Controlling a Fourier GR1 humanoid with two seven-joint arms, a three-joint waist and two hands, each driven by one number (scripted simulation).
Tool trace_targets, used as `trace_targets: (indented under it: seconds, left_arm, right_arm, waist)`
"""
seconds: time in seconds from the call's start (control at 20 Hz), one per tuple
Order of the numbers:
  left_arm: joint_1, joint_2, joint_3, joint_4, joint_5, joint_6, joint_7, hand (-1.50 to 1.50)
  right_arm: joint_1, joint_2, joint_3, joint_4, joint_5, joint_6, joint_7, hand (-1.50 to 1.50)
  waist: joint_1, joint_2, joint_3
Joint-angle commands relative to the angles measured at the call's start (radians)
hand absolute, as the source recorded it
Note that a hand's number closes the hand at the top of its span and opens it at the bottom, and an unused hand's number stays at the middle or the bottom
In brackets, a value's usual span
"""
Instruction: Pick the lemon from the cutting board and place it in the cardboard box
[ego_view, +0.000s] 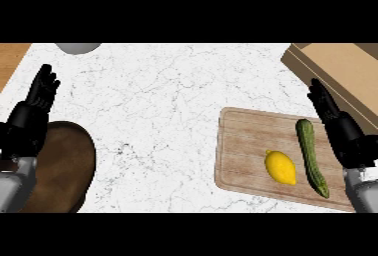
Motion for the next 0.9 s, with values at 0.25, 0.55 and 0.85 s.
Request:
trace_targets:
  seconds: [0.25,0.55,0.85]
  left_arm:
    - [0.076,-0.137,0.004,-0.087,0.131,0.001,0.084,0.00]
    - [0.121,-0.183,-0.021,-0.113,0.133,-0.008,0.088,0.00]
    - [0.102,-0.176,0.022,-0.093,0.161,-0.035,0.116,0.00]
  right_arm:
    - [-0.085,-0.128,-0.363,0.199,-0.353,0.268,-0.063,1.50]
    - [-0.034,-0.178,-0.269,0.447,0.010,0.246,-0.454,-1.50]
    - [-0.071,-0.344,-0.192,0.321,0.109,0.393,-0.403,-1.50]
  waist:
    - [0.007,-0.028,-0.021]
    - [0.008,-0.025,-0.022]
    - [0.000,-0.028,-0.025]
